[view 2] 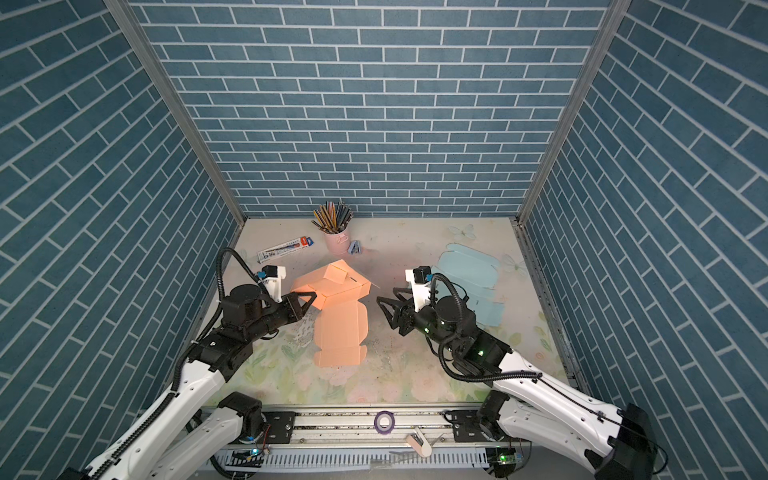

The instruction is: Fold the paper box

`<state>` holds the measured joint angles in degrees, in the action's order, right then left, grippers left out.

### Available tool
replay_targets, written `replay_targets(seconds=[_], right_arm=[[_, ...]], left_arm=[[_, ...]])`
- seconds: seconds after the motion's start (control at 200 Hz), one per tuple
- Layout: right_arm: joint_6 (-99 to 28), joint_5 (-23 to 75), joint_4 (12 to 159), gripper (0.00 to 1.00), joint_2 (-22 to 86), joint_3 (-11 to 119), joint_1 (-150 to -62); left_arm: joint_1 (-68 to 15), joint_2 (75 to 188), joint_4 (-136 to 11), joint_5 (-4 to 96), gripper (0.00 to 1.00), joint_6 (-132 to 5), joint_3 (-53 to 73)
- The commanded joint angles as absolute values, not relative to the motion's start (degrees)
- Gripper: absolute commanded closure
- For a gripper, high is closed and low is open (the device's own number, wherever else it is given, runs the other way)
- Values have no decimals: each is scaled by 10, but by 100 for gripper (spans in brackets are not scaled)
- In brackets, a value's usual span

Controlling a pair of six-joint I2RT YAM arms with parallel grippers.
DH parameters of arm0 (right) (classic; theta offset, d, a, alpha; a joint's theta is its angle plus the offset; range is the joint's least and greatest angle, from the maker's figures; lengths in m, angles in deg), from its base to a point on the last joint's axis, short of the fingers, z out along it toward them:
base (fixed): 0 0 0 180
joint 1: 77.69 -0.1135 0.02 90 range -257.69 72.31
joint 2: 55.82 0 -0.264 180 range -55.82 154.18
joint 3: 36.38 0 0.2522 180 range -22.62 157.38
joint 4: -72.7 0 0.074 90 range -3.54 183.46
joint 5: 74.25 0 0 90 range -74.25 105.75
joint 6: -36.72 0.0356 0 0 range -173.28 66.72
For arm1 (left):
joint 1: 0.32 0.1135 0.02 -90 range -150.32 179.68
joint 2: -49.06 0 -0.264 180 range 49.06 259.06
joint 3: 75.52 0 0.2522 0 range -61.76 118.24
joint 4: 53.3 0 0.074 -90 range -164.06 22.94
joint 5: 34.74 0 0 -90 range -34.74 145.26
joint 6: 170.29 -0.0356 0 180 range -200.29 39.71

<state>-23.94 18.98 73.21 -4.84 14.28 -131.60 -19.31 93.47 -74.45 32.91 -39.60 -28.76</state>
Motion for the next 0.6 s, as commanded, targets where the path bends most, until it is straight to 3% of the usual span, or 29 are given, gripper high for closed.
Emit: replay_targets(seconds=[0.0, 0.595], right_arm=[[-207, 233, 630, 41, -26, 159, -1313], [-174, 263, 605, 43, 93, 213, -1311]], left_arm=[[-189, 925, -721, 307, 95, -389, -284], [-190, 928, -695, 276, 94, -384, -299]])
